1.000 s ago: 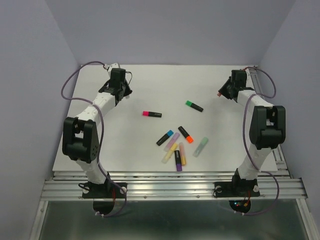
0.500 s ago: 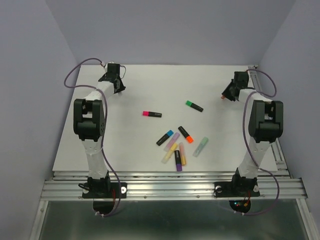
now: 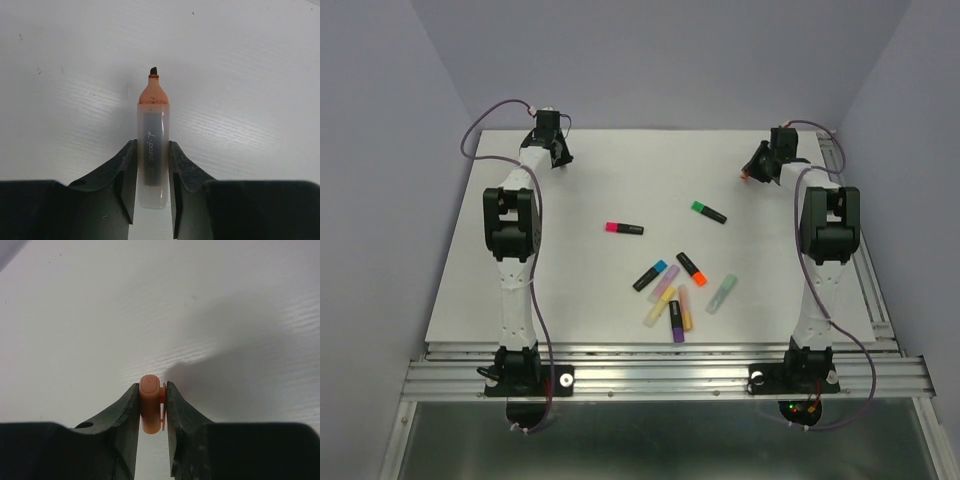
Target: Open the pen caps
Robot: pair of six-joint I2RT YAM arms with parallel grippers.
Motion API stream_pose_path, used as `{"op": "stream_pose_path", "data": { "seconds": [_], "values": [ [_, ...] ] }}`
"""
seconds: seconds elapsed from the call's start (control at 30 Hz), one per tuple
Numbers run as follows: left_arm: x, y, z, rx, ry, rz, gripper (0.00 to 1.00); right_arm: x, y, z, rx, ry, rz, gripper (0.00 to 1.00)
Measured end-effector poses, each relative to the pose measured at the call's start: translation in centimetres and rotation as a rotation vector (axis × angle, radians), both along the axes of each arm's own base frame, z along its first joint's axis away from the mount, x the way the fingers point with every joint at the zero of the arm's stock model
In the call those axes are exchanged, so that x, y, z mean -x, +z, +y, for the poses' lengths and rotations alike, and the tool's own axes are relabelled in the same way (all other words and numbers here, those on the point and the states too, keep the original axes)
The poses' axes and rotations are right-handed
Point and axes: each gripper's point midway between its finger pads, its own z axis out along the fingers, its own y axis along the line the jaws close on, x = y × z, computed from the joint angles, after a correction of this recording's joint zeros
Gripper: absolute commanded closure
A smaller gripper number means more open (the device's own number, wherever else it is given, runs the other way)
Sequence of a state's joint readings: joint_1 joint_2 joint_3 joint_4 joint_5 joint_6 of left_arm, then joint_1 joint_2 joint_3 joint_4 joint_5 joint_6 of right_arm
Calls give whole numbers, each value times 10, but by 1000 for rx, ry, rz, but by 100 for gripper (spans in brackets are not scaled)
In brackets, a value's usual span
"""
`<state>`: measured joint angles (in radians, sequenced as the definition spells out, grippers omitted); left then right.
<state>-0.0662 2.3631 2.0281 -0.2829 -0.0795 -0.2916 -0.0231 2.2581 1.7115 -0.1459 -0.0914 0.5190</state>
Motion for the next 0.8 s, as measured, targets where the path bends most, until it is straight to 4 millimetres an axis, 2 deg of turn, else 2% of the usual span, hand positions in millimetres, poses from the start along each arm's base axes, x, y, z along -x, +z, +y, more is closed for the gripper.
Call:
{"op": "stream_pose_path", "data": {
  "seconds": [0.13, 0.23, 0.33, 0.37, 0.4, 0.47, 0.67, 0.73, 0.77, 0.8],
  "values": [
    [-6, -18, -4, -14, -17, 36, 100, -8, -8, 11, 2, 22, 4, 87],
    [1, -34, -4, -22, -28, 85, 100, -13, -14, 14, 7, 30, 17, 82],
    [2, -39, -4, -24, -38, 100, 90, -22, -16, 14, 12, 37, 9, 74],
    [3, -39, -4, -25, -43, 101, 81, -22, -16, 14, 13, 39, 9, 71],
    [3, -40, -5, -25, -49, 103, 78, -22, -16, 14, 15, 40, 9, 66],
    [3, -40, -6, -27, -56, 105, 66, -22, -17, 14, 19, 43, 12, 61],
    [5, -41, -9, -30, -75, 115, 33, -19, -14, 12, 44, 55, 15, 39],
    [5, -40, -10, -23, -73, 111, 25, -17, -9, 10, 54, 55, 17, 31],
    [5, -38, -12, -18, -76, 109, 3, -15, -5, 9, 61, 56, 21, 28],
    [6, -38, -13, -16, -79, 112, 1, -14, -2, 9, 66, 57, 21, 25]
  ]
}}
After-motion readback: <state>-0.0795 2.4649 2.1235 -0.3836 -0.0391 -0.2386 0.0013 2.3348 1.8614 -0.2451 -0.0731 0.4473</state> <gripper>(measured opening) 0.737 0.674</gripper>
